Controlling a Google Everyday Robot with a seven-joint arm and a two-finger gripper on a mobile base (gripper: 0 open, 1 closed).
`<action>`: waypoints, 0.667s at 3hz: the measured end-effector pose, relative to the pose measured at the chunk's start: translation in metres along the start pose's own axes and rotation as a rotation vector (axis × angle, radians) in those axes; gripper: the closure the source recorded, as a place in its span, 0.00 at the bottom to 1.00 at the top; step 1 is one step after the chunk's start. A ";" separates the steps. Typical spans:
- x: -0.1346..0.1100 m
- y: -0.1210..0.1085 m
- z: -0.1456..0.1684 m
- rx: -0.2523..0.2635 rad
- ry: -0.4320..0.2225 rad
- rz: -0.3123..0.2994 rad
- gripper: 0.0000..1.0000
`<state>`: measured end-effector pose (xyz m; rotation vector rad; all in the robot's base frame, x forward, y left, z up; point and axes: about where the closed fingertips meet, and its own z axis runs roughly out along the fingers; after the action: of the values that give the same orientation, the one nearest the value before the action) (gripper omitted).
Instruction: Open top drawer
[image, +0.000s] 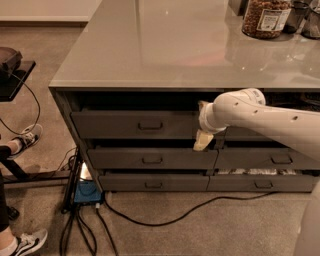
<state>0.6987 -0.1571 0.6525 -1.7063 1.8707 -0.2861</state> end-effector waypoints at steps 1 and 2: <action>-0.008 -0.008 0.040 -0.043 -0.131 0.013 0.00; -0.009 -0.003 0.049 -0.057 -0.130 0.015 0.00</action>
Offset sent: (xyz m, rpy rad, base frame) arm 0.0396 0.0201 -0.0351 0.1502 0.0158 0.0923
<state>0.7278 -0.1384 0.6168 -1.7053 1.8106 -0.1140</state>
